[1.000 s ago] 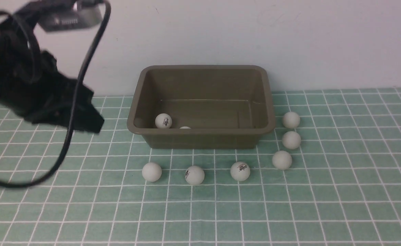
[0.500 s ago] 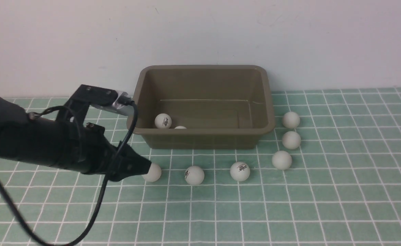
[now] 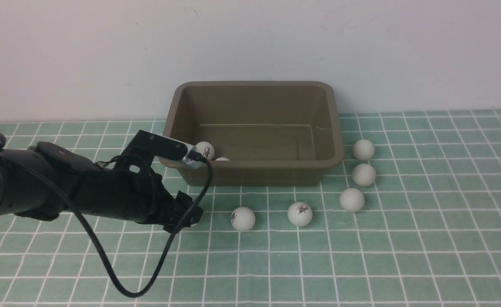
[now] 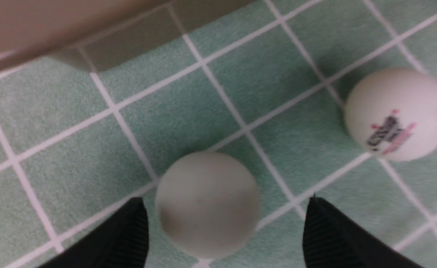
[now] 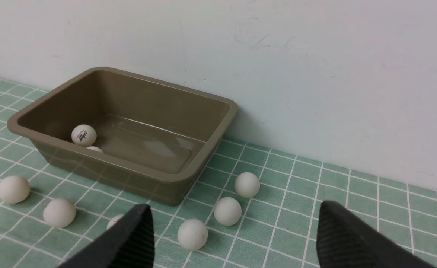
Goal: Put the table tennis balls in the box on the green coffee tablecloth.
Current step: 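Reach for and grasp a ping pong ball on the table beside the basket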
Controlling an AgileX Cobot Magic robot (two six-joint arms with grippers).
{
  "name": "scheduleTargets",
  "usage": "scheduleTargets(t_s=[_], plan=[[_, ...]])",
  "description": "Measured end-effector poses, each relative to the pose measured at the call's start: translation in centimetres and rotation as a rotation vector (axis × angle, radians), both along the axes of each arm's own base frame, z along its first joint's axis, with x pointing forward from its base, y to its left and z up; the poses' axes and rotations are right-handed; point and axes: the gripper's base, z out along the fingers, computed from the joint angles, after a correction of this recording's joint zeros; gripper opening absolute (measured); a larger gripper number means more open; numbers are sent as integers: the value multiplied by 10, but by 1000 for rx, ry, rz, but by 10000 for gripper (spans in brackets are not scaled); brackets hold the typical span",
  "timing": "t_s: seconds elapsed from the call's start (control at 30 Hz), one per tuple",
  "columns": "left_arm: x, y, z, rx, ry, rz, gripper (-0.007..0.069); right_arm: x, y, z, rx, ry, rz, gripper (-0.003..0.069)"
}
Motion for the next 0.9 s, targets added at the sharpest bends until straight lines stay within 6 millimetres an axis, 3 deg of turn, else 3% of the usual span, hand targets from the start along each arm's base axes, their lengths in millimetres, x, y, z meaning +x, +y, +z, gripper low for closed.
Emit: scheduleTargets(t_s=[0.2,0.23,0.3,0.4,0.63,0.73,0.9], plan=[[13,-6,-18,64,-9,3,490,0,0,0,0,-1,-1,531],[15,-7,-19,61,-8,3,469,0,0,0,0,-1,-1,531],[14,-9,-16,43,-5,-7,353,0,0,0,0,0,-1,531],[9,-14,1,-14,-15,-55,353,0,0,0,0,0,-1,531],[-21,-27,85,-201,-137,-256,353,0,0,0,0,0,-1,531],[-11,-26,104,-170,-285,-247,353,0,0,0,0,0,-1,531],[32,-28,101,-51,-444,-214,353,0,0,0,0,0,-1,531]])
